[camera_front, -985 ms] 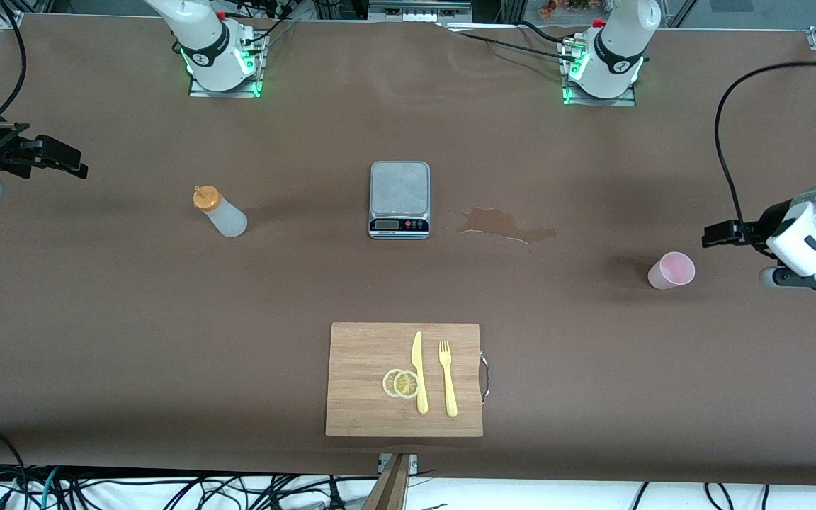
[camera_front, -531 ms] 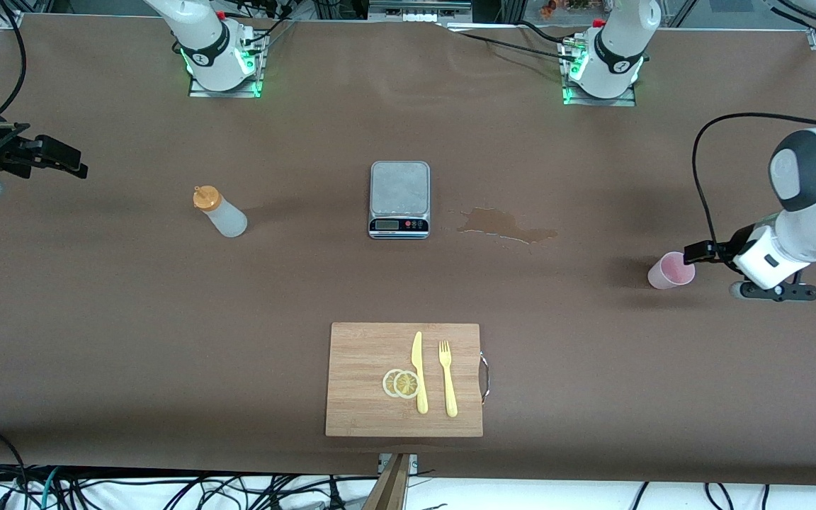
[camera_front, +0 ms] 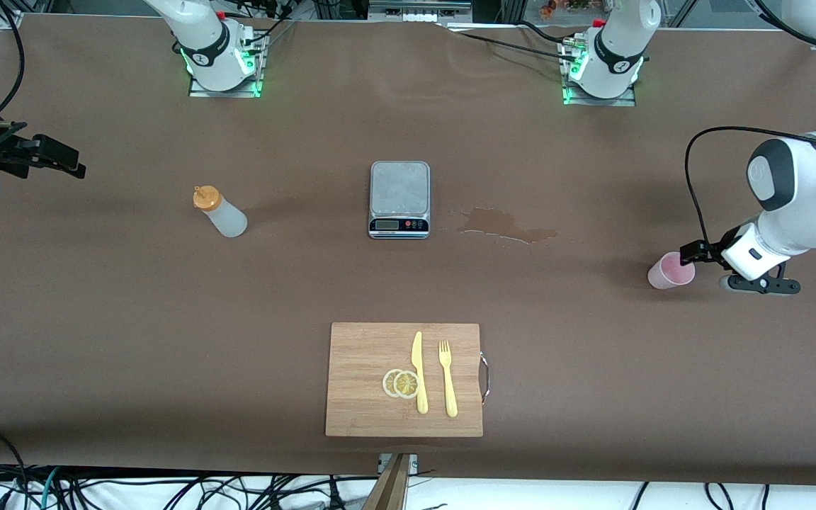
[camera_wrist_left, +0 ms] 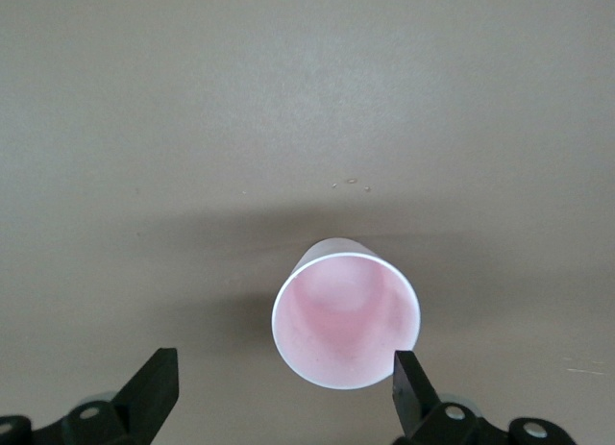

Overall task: Add sauce to pink cup with both arms
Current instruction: 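Reach the left gripper down to the pink cup and grasp it, then carry the pink cup with the left gripper onto the scale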

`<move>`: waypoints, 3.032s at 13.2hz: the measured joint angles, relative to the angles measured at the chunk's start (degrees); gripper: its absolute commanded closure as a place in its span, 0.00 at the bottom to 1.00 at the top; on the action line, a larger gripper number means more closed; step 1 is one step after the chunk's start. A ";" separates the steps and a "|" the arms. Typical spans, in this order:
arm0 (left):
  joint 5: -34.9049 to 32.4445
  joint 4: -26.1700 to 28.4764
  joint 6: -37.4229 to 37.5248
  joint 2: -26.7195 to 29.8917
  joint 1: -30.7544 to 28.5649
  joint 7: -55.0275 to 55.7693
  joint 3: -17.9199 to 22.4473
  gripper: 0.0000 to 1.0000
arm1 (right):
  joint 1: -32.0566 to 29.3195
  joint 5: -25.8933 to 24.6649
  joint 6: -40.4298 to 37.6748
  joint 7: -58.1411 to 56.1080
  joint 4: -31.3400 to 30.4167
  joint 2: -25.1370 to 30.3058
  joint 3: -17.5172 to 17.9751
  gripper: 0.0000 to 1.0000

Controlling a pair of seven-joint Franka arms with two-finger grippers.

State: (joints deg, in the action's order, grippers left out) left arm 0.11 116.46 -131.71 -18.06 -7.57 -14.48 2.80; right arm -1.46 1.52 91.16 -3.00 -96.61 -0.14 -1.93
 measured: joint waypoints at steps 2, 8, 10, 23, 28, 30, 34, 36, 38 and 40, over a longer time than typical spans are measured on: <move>0.00 1.19 -1.59 -0.27 -0.02 -0.69 0.26 0.05 | 0.00 0.00 0.00 0.00 0.00 0.00 0.00 0.00; 0.04 2.07 -3.94 -1.81 -0.02 -1.70 0.24 0.10 | 0.00 0.00 0.00 0.00 0.00 -0.01 0.00 0.00; 0.04 2.45 -4.92 -2.21 -0.02 -1.70 0.24 0.13 | 0.00 0.00 0.00 0.00 0.00 -0.02 -0.01 0.00; 1.12 2.71 -5.34 -3.00 -0.02 -1.71 0.24 1.00 | 0.00 0.00 -0.01 0.00 0.00 -0.06 -0.02 0.00; 3.98 2.34 -4.36 -2.74 0.13 -1.71 0.11 1.00 | 0.00 0.00 -0.01 0.00 0.00 -0.06 -0.02 0.00; 7.48 0.41 -0.72 -2.68 1.24 -1.66 -0.28 1.00 | 0.00 0.00 -0.01 0.00 0.00 -0.06 -0.02 0.00; 13.04 -3.03 5.19 -2.04 7.11 3.63 -1.53 1.00 | 0.00 0.00 -0.01 0.00 0.00 -0.07 -0.02 0.00; 13.47 -3.34 7.88 -1.06 11.45 10.60 -2.46 1.00 | 0.00 0.00 -0.01 0.00 0.00 -0.07 -0.02 0.00; 13.52 -3.49 9.93 0.35 16.63 19.50 -4.13 1.00 | -0.01 0.00 -0.01 0.00 0.00 -0.07 -0.03 0.00; 13.54 -3.50 10.44 1.51 20.33 29.69 -8.00 1.00 | -0.01 0.00 -0.01 0.00 0.00 -0.07 -0.04 0.00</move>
State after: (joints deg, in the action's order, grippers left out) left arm 13.65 112.96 -121.27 -16.54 12.75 15.21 -5.19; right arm -1.46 1.52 91.15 -3.00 -96.61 -0.21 -1.97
